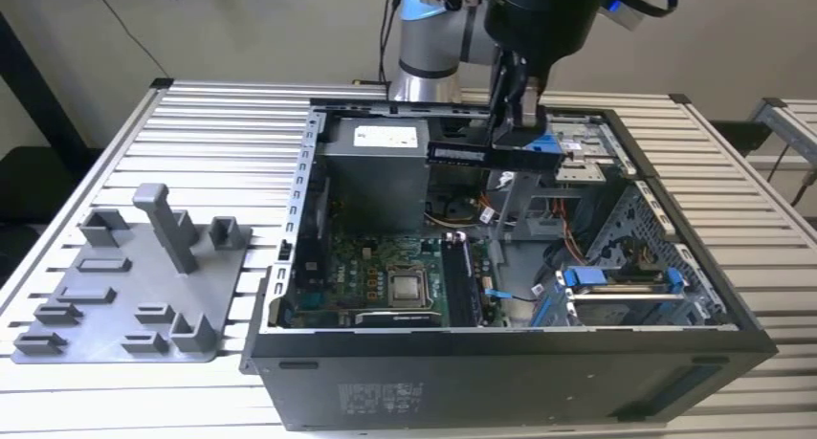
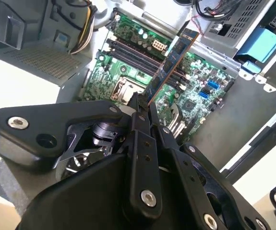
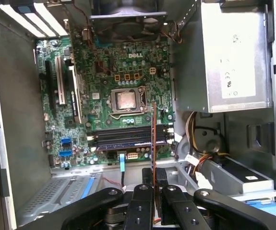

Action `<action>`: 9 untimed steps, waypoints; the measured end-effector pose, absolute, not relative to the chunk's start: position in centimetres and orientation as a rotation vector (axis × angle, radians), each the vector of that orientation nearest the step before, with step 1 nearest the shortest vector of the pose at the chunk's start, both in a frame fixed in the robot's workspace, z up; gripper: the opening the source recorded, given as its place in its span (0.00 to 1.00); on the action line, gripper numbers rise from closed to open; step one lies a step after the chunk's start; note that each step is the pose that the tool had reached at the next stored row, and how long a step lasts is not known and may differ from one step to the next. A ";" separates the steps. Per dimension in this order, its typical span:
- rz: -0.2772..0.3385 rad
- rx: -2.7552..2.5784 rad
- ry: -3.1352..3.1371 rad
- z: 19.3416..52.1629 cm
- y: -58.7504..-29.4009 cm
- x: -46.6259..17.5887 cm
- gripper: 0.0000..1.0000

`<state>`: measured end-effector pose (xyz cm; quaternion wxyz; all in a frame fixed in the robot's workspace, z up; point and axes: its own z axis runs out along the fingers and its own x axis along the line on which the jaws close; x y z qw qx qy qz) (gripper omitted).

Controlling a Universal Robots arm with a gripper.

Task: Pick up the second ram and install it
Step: 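Insert the second ram into the second slot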

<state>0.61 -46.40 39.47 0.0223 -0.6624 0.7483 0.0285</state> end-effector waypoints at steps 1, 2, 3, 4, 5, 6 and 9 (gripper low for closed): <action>0.088 -2.045 2.324 39.5 -46.4 0.6 0.14; 0.088 -2.039 2.329 39.5 -46.4 0.6 0.14; 0.088 -2.032 2.335 39.5 -46.4 0.6 0.14; 0.088 -2.026 2.340 39.5 -46.4 0.6 0.14; 0.087 -2.019 2.346 39.5 -46.4 0.6 0.14; 0.087 -2.013 2.351 39.5 -46.4 0.6 0.14; 0.087 -1.993 2.367 39.5 -46.4 0.6 0.14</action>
